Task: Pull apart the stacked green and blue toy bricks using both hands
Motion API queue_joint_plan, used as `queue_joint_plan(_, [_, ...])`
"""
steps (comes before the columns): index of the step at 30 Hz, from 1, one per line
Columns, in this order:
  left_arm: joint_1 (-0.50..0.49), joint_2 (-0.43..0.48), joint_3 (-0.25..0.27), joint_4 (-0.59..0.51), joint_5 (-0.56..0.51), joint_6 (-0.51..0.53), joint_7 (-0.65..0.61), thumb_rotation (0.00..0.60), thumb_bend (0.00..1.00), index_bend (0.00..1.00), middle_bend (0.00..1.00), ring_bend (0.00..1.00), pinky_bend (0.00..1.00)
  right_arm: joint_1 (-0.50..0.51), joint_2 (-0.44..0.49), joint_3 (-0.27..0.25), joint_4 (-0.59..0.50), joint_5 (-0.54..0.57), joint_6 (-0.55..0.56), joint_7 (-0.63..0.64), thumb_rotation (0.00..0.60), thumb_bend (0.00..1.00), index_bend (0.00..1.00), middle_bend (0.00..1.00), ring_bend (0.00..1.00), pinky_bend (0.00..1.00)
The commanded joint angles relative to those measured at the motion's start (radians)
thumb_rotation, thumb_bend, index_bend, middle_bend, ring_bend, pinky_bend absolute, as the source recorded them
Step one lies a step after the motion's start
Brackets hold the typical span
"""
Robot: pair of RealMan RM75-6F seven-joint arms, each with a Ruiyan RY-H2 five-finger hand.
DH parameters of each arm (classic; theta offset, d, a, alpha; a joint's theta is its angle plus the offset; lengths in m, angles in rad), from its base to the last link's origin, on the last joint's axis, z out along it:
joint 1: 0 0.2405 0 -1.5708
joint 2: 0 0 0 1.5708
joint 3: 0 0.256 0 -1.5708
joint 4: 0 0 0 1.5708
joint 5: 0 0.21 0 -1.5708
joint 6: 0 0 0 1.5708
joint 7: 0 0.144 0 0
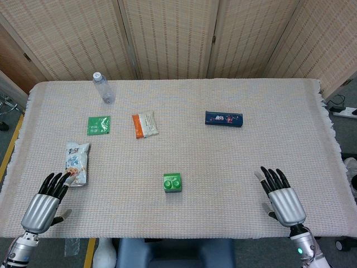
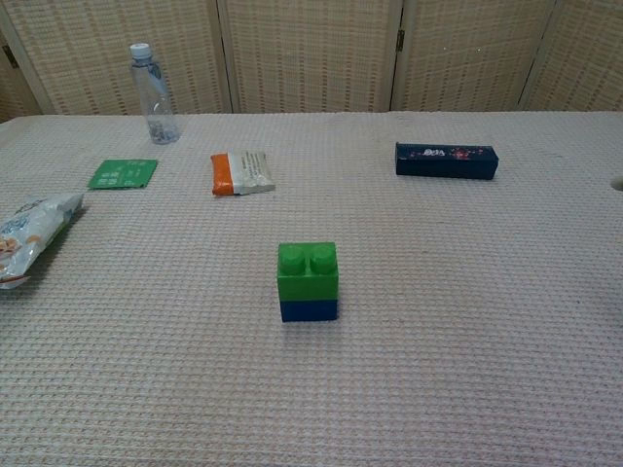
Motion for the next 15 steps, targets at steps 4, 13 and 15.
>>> queue_joint_plan(4, [-0.003, 0.004, 0.007, -0.012, 0.002, -0.013, 0.005, 0.6, 0.25, 0.1, 0.09, 0.0, 0.0, -0.004, 0.002, -0.009, -0.004, -0.014, 0.008, 0.0, 0.6, 0.36, 0.0, 0.0, 0.0, 0.0])
queue_joint_plan(13, [-0.033, -0.022, 0.057, -0.007, 0.17, 0.063, -0.135, 0.6, 0.25, 0.1, 0.18, 0.1, 0.17, -0.03, 0.032, -0.026, -0.016, -0.071, 0.071, 0.051, 0.6, 0.36, 0.0, 0.0, 0.0, 0.0])
queue_joint_plan(15, [-0.048, -0.049, 0.068, 0.008, 0.189, 0.071, -0.241, 0.6, 0.25, 0.13, 0.25, 0.14, 0.23, -0.027, 0.034, -0.028, -0.012, -0.082, 0.072, 0.075, 0.6, 0.36, 0.0, 0.0, 0.0, 0.0])
